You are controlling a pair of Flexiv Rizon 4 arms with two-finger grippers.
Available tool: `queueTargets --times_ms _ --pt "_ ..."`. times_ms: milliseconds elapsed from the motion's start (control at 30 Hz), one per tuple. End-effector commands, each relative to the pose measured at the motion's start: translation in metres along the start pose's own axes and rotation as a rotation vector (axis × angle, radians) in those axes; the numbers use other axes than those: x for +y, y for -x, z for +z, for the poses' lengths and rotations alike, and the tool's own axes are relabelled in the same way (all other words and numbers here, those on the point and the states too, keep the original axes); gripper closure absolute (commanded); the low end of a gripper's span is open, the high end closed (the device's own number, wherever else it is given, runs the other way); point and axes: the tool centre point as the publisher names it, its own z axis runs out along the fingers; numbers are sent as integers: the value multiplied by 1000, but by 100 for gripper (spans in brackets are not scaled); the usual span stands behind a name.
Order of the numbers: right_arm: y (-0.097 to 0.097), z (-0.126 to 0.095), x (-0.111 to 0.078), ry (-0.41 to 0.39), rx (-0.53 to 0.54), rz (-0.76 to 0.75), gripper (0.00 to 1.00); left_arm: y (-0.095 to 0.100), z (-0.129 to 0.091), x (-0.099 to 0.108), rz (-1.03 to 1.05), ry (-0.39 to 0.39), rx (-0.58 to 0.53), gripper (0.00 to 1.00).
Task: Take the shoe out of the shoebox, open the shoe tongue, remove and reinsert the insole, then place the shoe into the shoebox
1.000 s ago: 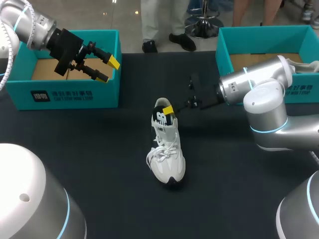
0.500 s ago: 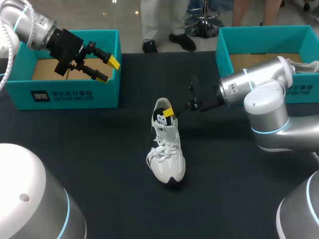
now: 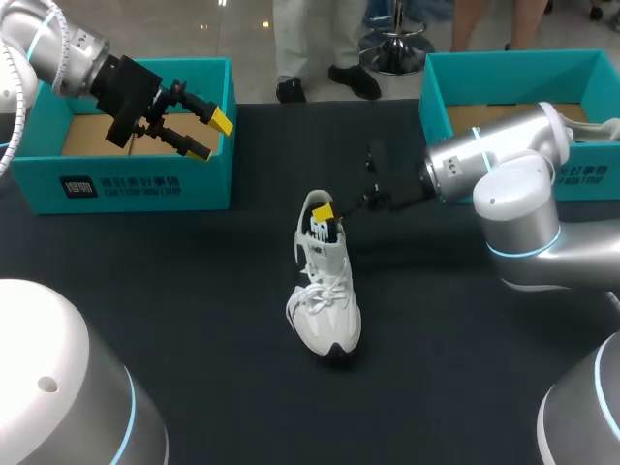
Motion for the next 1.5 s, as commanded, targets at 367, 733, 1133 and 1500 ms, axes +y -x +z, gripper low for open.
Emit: queueTargets --times_ms 367,733,1133,1500 --pt "-7 -5 8 -19 -30 4 49 0 0 0 1 0 3 0" --pt "-6 -1 16 -42 -29 -7 42 0 0 0 1 0 3 0" --pt "-10 -12 21 -43 -65 -15 38 0 0 0 1 0 3 0" --pt "-22 -39 20 -22 -173 51 52 0 0 0 1 0 3 0"
